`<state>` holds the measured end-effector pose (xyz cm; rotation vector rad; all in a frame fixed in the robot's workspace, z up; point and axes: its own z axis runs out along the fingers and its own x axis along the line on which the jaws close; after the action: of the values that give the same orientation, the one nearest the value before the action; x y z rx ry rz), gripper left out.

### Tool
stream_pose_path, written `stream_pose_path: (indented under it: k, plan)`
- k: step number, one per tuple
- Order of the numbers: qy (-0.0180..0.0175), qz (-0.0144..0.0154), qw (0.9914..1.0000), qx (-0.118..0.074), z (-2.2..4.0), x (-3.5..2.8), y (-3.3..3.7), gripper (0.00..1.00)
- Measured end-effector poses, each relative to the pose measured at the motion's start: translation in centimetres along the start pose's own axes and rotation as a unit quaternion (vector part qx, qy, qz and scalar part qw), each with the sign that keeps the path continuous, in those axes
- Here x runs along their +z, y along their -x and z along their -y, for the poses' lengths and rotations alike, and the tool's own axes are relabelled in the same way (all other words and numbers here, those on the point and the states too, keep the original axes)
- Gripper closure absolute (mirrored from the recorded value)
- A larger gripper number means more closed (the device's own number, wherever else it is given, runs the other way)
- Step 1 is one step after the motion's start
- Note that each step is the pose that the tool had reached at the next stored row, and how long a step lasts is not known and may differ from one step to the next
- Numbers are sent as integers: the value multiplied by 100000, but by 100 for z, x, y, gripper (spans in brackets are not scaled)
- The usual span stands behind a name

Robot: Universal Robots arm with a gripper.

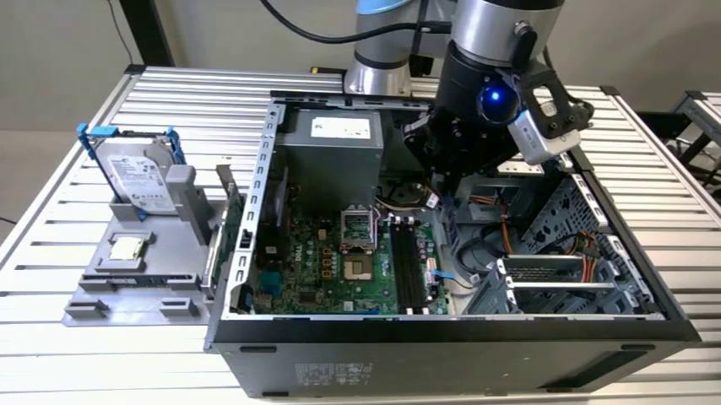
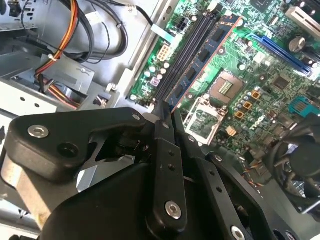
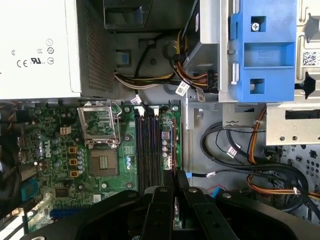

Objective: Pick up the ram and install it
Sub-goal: 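Insert the ram into the slot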

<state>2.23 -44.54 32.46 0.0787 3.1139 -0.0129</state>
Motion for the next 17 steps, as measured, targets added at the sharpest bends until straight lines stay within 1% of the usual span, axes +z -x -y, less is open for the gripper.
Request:
stream_pose_path:
  k: [2,3,4,14,17]
  plan:
    - [-56,52,100000,10,-1,33,-5,100]
    - [-209,210,100000,-2,-5,45,-8,100]
    - [-235,258,99999,-4,-6,63,-9,100]
    - [-242,249,99999,21,-8,243,-16,100]
    - [-238,249,99999,-5,-8,298,-38,100]
